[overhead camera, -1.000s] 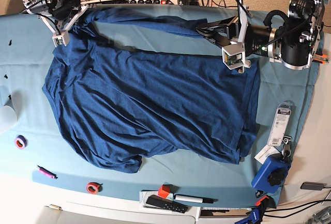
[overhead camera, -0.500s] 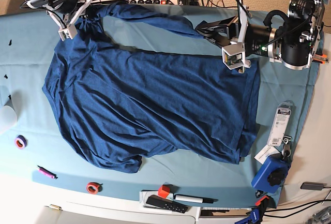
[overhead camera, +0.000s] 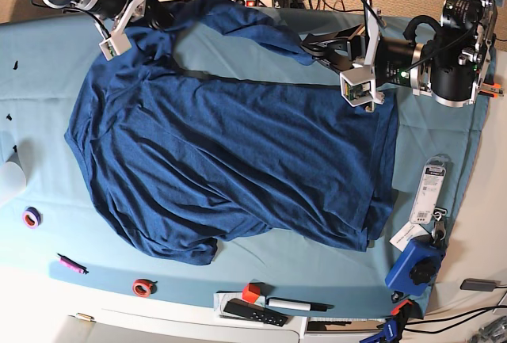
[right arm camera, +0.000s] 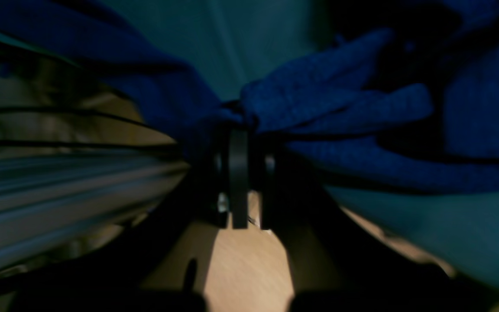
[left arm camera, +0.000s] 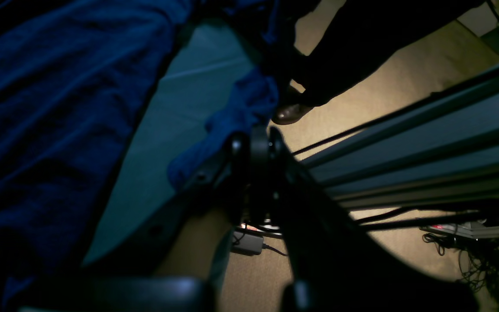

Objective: Layout the t-shirt on the table in an organized manner, then fold the t-shirt properly

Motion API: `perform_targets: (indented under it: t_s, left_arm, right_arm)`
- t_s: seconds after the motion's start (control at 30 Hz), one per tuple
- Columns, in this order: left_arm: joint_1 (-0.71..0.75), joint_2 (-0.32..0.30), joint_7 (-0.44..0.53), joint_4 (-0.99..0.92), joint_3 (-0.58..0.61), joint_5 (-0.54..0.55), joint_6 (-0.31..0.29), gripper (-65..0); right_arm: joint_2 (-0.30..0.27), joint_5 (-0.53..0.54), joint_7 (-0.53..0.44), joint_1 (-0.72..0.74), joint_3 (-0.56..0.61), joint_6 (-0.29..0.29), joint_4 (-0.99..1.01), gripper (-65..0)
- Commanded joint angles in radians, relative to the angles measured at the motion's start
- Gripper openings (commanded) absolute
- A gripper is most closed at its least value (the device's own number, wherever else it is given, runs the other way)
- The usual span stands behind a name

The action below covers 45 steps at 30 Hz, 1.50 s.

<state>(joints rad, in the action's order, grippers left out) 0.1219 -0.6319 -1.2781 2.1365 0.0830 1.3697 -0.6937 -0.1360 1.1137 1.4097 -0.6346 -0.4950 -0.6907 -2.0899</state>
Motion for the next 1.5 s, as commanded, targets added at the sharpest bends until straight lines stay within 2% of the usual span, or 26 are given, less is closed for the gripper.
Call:
perform_targets:
  t_s: [0.0,0.1,0.33,0.43,0.5,0.67,0.7,0.77,0.9,1.03,1.1,1.3,1.47]
  left_arm:
    - [-0.008,-0.011,0.023,0.016,-0.008,0.017,-0.004,-65.0]
    - [-0.008,-0.011,0.023,0.016,-0.008,-0.010,-0.004,-65.0]
    - [-0.009,-0.011,0.023,0.016,-0.008,-0.122,-0.004,-65.0]
    - [-0.008,-0.011,0.023,0.016,-0.026,-0.175,-0.004,-65.0]
    - [-0.008,-0.011,0.026,0.016,-0.065,-0.195,-0.004,-65.0]
    - [-0.008,-0.011,0.084,0.016,-0.225,-0.196,-0.004,-65.0]
    - [-0.008,-0.011,0.100,0.016,-0.254,-0.196,-0.004,-65.0]
    - [-0.008,-0.011,0.117,0.016,-0.296,-0.196,-0.004,-65.0]
    - [-0.008,-0.011,0.120,0.016,-0.318,-0.195,-0.004,-65.0]
    - [-0.005,-0.008,0.120,0.016,-0.316,-0.188,-0.004,-65.0]
    - [-0.005,0.000,0.120,0.016,-0.316,-0.188,-0.004,-65.0]
    - [-0.005,0.014,0.119,0.015,-0.316,-0.188,-0.004,-65.0]
    - [-0.005,0.014,0.120,0.014,-0.316,-0.188,-0.004,-65.0]
  right_arm:
    - [-0.011,0.051,-0.013,-0.005,-0.005,-0.007,-0.018,-65.0]
    - [-0.011,0.094,-0.013,-0.005,-0.005,-0.007,-0.018,-65.0]
    - [-0.011,0.089,-0.013,-0.005,-0.005,-0.007,-0.018,-64.4]
    - [-0.011,0.061,-0.013,-0.005,-0.014,-0.007,-0.018,-47.0]
    - [-0.011,0.018,-0.013,-0.005,-0.043,-0.007,-0.018,-43.3]
    - [-0.011,-0.065,-0.013,-0.005,-0.203,-0.007,-0.018,-43.3]
    - [-0.011,-0.068,-0.013,-0.005,-0.241,0.000,-0.018,-43.3]
    - [-0.007,-0.064,-0.013,-0.005,-0.304,0.060,-0.016,-43.2]
    - [0.040,-0.070,-0.013,0.023,-0.386,0.072,0.019,-39.3]
    - [0.100,-0.064,-0.027,0.092,-0.425,0.105,0.138,-39.3]
    - [0.116,-0.022,-0.029,0.137,-0.429,0.105,0.218,-39.3]
    - [0.128,0.036,-0.029,0.242,-0.429,0.104,0.390,-39.3]
    - [0.128,0.035,-0.027,0.255,-0.429,0.103,0.403,-39.3]
